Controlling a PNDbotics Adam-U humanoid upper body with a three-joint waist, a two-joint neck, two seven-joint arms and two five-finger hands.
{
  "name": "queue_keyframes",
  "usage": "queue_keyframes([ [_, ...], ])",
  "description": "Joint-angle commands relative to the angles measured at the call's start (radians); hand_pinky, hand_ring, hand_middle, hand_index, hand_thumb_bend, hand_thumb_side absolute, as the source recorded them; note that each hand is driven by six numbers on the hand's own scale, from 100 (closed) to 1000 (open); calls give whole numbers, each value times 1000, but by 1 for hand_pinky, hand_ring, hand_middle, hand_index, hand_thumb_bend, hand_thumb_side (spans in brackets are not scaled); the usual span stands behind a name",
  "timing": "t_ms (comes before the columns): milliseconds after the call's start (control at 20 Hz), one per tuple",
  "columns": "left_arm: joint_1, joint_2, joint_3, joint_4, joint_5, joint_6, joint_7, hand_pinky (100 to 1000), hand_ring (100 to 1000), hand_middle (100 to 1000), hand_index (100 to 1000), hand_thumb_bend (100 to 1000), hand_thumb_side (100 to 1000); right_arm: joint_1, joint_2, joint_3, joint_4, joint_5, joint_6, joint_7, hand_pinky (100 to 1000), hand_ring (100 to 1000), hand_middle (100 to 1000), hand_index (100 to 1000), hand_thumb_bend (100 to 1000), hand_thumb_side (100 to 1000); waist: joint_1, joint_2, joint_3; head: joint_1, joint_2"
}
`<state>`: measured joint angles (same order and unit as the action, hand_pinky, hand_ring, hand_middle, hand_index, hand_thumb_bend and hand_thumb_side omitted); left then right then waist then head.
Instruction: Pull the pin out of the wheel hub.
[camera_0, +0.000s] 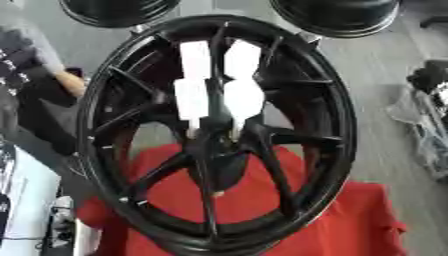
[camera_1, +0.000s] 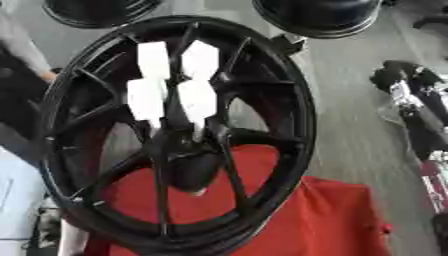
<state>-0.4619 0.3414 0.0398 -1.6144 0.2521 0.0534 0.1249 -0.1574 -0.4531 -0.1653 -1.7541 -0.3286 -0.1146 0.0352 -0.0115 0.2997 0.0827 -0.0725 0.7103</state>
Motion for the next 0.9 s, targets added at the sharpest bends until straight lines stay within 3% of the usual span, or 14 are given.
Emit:
queue_keyframes([
  [50,-12,23,2,-14,-1,1,0,698,821,725,797,100,777,-4,-29,-4,-12,4,-1,2,887,746,651,732,100,428,0,-17,1,-2,-8],
  [650,-14,28,13,-26,5,-5,9,699,821,725,799,100,770,-25,-40,-1,-19,-7,-2,0,889,758,665,740,100,423,-4,-12,4,8,-13],
  [900,-1,45,15,-20,1,-1,14,699,822,725,799,100,774,-46,-121,16,-62,-25,-15,8,894,775,685,752,100,390,-16,-19,-10,7,-1],
])
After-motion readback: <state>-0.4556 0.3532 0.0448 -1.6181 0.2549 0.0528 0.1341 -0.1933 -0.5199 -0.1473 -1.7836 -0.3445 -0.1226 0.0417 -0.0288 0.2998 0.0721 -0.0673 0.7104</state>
